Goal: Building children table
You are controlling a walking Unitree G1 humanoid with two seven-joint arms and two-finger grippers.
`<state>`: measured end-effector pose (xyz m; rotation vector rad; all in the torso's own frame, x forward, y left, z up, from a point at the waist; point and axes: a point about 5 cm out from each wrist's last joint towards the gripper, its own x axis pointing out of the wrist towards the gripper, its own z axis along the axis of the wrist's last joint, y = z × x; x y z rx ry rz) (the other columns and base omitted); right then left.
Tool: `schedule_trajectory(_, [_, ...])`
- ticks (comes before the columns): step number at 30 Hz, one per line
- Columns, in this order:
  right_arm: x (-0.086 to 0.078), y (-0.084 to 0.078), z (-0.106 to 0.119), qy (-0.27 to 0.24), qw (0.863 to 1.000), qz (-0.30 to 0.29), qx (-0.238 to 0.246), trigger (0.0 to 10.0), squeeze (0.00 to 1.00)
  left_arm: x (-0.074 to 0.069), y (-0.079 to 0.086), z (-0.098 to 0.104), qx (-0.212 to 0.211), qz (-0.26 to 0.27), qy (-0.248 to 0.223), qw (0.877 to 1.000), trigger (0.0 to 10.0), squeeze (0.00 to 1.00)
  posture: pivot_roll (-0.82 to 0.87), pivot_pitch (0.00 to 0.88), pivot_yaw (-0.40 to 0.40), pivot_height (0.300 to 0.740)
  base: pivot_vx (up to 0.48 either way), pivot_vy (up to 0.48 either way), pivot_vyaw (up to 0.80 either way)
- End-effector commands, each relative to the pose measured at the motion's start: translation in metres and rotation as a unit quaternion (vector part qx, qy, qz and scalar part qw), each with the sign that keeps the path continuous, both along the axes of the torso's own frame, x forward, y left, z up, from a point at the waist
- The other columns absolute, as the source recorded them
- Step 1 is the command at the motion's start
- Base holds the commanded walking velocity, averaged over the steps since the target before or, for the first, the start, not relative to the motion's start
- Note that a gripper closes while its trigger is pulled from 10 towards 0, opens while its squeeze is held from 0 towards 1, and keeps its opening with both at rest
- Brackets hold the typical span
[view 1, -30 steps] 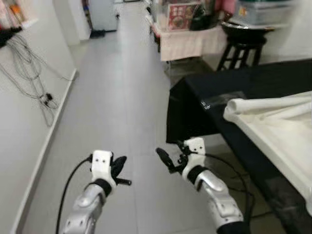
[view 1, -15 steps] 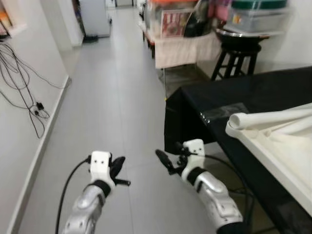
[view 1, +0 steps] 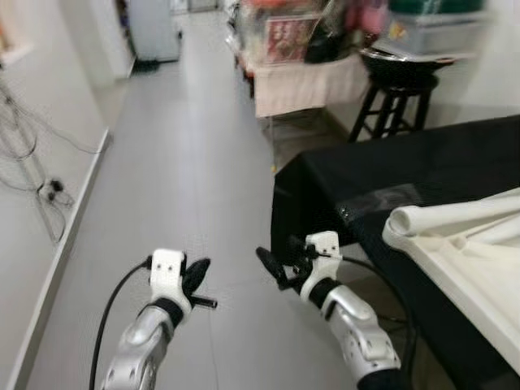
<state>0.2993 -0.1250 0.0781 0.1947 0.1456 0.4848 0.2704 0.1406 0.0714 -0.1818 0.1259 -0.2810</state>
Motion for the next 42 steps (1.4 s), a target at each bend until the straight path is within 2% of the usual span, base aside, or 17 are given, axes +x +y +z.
schedule_trajectory(1, [-0.001, -0.003, 0.002, -0.006, 1.0, -0.002, 0.011, 10.0, 0.0, -0.001, -0.003, -0.002, -0.003, -0.002, 0.004, 1.0, 10.0, 0.0, -0.06, 0.0, 0.038, 0.74, 0.244, 0.0, 0.0])
schedule_trajectory(15, [-0.004, 0.001, 0.004, -0.014, 1.0, 0.024, 0.013, 10.0, 0.0, -0.003, -0.001, -0.001, -0.004, 0.0, 0.004, 1.0, 10.0, 0.0, -0.06, 0.0, 0.043, 0.74, 0.242, 0.0, 0.0])
schedule_trajectory(20, [-0.006, 0.004, 0.005, -0.026, 0.999, 0.041, -0.004, 10.0, 0.0, -0.003, 0.0, 0.0, -0.005, 0.003, 0.003, 1.0, 10.0, 0.0, -0.06, 0.0, 0.044, 0.74, 0.241, 0.0, 0.0])
schedule_trajectory(24, [-0.009, 0.01, 0.006, -0.045, 0.996, 0.069, -0.031, 10.0, 0.0, -0.003, 0.001, 0.0, -0.006, 0.004, 0.003, 1.0, 10.0, 0.0, -0.06, 0.0, 0.045, 0.74, 0.24, 0.0, 0.78])
schedule_trajectory(31, [-0.009, 0.01, 0.005, -0.036, 0.997, 0.069, -0.013, 10.0, 0.0, -0.003, 0.002, -0.001, -0.005, 0.004, 0.004, 1.0, 10.0, 0.0, -0.06, 0.0, 0.049, 0.74, 0.242, 0.0, 0.78])
schedule_trajectory(32, [-0.009, 0.01, 0.006, -0.034, 0.997, 0.068, 0.001, 10.0, 0.0, -0.002, 0.003, 0.0, -0.005, 0.004, 0.004, 1.0, 10.0, 0.0, -0.05, 0.0, 0.051, 0.74, 0.247, 0.0, 0.0])
schedule_trajectory(42, [-0.009, 0.011, 0.007, -0.034, 0.997, 0.074, 0.01, 10.0, 0.0, -0.001, 0.005, 0.001, -0.004, 0.005, 0.004, 1.0, 10.0, 0.0, -0.06, 0.0, 0.059, 0.74, 0.24, 0.0, 0.0])
